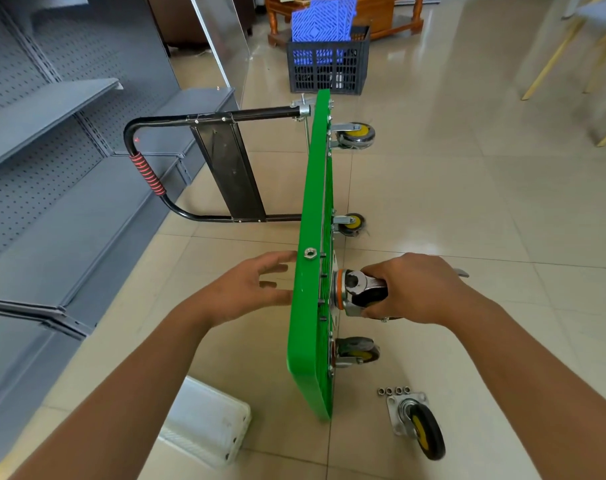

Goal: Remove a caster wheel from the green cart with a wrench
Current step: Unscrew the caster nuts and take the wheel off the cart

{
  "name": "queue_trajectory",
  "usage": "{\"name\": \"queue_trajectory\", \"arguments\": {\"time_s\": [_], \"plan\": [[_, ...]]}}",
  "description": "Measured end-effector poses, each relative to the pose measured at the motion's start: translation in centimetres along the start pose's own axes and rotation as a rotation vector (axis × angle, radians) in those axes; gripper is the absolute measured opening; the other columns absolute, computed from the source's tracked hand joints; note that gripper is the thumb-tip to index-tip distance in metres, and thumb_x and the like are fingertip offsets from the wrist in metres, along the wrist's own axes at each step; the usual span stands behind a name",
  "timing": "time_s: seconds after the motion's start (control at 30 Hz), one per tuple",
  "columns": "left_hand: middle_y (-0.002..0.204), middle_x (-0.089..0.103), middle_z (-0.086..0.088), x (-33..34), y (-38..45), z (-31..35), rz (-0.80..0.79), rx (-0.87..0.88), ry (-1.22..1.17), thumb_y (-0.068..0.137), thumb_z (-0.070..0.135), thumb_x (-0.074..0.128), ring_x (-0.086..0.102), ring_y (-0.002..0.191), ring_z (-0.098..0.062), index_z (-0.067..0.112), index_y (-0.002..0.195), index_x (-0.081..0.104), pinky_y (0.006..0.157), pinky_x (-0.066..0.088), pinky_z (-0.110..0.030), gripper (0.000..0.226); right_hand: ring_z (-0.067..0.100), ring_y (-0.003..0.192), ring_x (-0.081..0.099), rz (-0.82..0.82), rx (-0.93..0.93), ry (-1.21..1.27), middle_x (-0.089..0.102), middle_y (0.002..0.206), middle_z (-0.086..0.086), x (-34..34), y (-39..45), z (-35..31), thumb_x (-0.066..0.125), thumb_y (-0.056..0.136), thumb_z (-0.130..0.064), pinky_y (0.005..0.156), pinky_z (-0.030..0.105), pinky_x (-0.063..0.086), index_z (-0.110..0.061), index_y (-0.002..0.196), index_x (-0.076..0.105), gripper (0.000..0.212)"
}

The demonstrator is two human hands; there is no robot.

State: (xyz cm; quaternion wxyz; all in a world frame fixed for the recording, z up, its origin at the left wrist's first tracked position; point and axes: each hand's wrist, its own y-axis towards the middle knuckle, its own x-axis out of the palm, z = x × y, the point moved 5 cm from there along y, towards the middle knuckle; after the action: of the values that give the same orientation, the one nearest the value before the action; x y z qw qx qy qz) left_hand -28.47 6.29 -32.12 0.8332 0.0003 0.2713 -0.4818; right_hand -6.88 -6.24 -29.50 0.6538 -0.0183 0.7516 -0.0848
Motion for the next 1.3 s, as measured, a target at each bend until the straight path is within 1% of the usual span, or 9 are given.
{"name": "queue_trajectory", "arguments": {"time_s": [0.03, 0.1, 0.2, 0.47, 0.7, 0.9, 1.0, 1.17, 1.3], "plan": [[0.15, 0.046, 0.027, 0.0, 0.1, -0.1, -0.012, -0.001, 0.0, 0.068, 0.066, 0.078, 0.042, 0.14, -0.001, 0.045, 0.147, 0.045, 0.115, 0.042, -0.044, 0.089, 0.012, 0.081, 0.06, 0.002, -0.005, 0.002, 0.07, 0.088, -0.01, 0.1, 0.1, -0.1, 0.066, 0.078, -0.066, 0.064, 0.027, 0.047, -0.039, 0.112, 0.065, 0.043], [0.15, 0.045, 0.027, 0.1, 0.1, -0.4, -0.025, 0.001, -0.001, 0.066, 0.069, 0.079, 0.042, 0.14, -0.001, 0.045, 0.149, 0.043, 0.116, 0.041, -0.045, 0.093, 0.013, 0.084, 0.062, 0.005, -0.01, 0.004, 0.071, 0.092, -0.01, 0.2, 0.3, -0.3, 0.067, 0.079, -0.065, 0.069, 0.029, 0.052, -0.039, 0.116, 0.065, 0.045], [0.15, 0.045, 0.027, 0.2, 0.1, -0.7, -0.016, -0.005, -0.002, 0.062, 0.076, 0.078, 0.042, 0.14, -0.001, 0.047, 0.148, 0.043, 0.116, 0.041, -0.043, 0.097, 0.013, 0.086, 0.063, 0.005, -0.008, 0.014, 0.072, 0.094, -0.011, 0.3, 0.5, -0.4, 0.069, 0.079, -0.063, 0.072, 0.03, 0.054, -0.039, 0.116, 0.065, 0.045], [0.15, 0.044, 0.028, 0.2, 0.4, -1.0, -0.008, 0.006, -0.003, 0.06, 0.08, 0.077, 0.042, 0.139, 0.001, 0.052, 0.145, 0.043, 0.114, 0.041, -0.038, 0.096, 0.013, 0.085, 0.063, 0.008, -0.026, 0.043, 0.072, 0.092, -0.011, 0.4, 0.8, -0.3, 0.069, 0.078, -0.065, 0.068, 0.029, 0.052, -0.039, 0.116, 0.065, 0.046], [0.153, 0.043, 0.024, 0.2, 0.5, -1.3, -0.012, 0.023, -0.014, 0.065, 0.077, 0.077, 0.041, 0.142, -0.005, 0.049, 0.147, 0.043, 0.116, 0.04, -0.05, 0.093, 0.014, 0.086, 0.064, 0.006, -0.037, 0.046, 0.073, 0.094, -0.01, 0.4, 0.8, -0.4, 0.068, 0.077, -0.069, 0.072, 0.032, 0.055, -0.039, 0.117, 0.065, 0.05], [0.154, 0.042, 0.023, 0.3, 0.5, -1.4, -0.027, 0.056, -0.016, 0.069, 0.075, 0.076, 0.04, 0.143, -0.007, 0.047, 0.148, 0.045, 0.116, 0.04, -0.052, 0.089, 0.014, 0.087, 0.064, 0.014, -0.042, 0.041, 0.073, 0.094, -0.01, 0.2, 0.8, -0.5, 0.068, 0.078, -0.068, 0.068, 0.029, 0.052, -0.04, 0.115, 0.065, 0.047], [0.154, 0.041, 0.025, 0.1, 0.5, -1.4, -0.016, 0.056, 0.008, 0.068, 0.076, 0.075, 0.04, 0.142, -0.005, 0.045, 0.147, 0.046, 0.117, 0.039, -0.049, 0.09, 0.014, 0.087, 0.064, 0.025, -0.05, 0.029, 0.072, 0.093, -0.011, 0.0, 0.9, -0.6, 0.069, 0.079, -0.066, 0.069, 0.03, 0.053, -0.038, 0.112, 0.065, 0.044], [0.154, 0.041, 0.026, 0.1, 0.6, -1.3, -0.005, 0.059, 0.032, 0.067, 0.078, 0.073, 0.04, 0.141, -0.003, 0.048, 0.148, 0.044, 0.115, 0.04, -0.042, 0.091, 0.014, 0.086, 0.063, 0.027, -0.051, 0.027, 0.072, 0.093, -0.011, 0.2, 1.0, -0.7, 0.069, 0.079, -0.066, 0.065, 0.028, 0.048, -0.039, 0.112, 0.065, 0.043], [0.153, 0.042, 0.027, 0.2, 0.6, -1.6, 0.005, 0.049, 0.013, 0.066, 0.077, 0.074, 0.041, 0.14, -0.001, 0.05, 0.147, 0.043, 0.113, 0.042, -0.039, 0.091, 0.014, 0.085, 0.062, 0.024, -0.044, 0.044, 0.072, 0.093, -0.011, 0.3, 1.1, -0.7, 0.069, 0.079, -0.065, 0.064, 0.028, 0.048, -0.039, 0.113, 0.065, 0.044]]}}
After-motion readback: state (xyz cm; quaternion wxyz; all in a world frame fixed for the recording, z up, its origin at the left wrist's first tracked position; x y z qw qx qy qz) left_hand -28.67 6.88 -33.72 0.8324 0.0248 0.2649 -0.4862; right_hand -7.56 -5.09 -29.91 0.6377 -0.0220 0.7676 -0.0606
